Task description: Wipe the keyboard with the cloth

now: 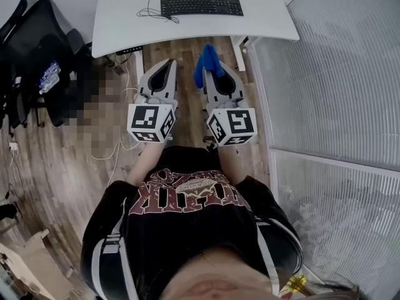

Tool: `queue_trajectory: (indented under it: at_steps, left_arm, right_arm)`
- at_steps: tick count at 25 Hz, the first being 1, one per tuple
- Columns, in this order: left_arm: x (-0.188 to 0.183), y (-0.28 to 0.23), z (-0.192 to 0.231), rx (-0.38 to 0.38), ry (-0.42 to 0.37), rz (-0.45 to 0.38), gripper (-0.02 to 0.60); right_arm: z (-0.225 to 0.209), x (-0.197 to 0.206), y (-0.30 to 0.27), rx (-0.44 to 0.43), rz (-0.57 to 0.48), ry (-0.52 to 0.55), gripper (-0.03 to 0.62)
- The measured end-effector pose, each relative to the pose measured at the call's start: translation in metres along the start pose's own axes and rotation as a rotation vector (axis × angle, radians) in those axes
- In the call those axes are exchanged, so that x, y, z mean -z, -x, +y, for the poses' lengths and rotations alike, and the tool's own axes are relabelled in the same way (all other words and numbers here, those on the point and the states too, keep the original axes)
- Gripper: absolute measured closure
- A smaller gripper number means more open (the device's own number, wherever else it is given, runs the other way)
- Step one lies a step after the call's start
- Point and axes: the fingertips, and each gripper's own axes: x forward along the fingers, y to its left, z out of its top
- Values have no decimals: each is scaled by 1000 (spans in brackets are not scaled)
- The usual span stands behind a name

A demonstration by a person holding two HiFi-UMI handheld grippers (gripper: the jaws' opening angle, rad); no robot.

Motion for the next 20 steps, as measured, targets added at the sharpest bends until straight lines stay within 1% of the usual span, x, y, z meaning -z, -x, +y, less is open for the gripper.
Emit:
queue_trajectory:
  at_steps: [9, 16, 20]
  left_arm:
    - [-9, -51, 47, 55, 13, 19, 552]
    - [-11, -70, 74, 93, 12, 28, 552]
    - [-8, -76, 86, 109, 21, 39, 552]
  right_arm:
    - [-8, -4, -66, 57, 7, 5, 530]
    - [1, 4, -104, 75, 15, 2, 530]
    - [5, 9, -114, 86, 32, 4, 530]
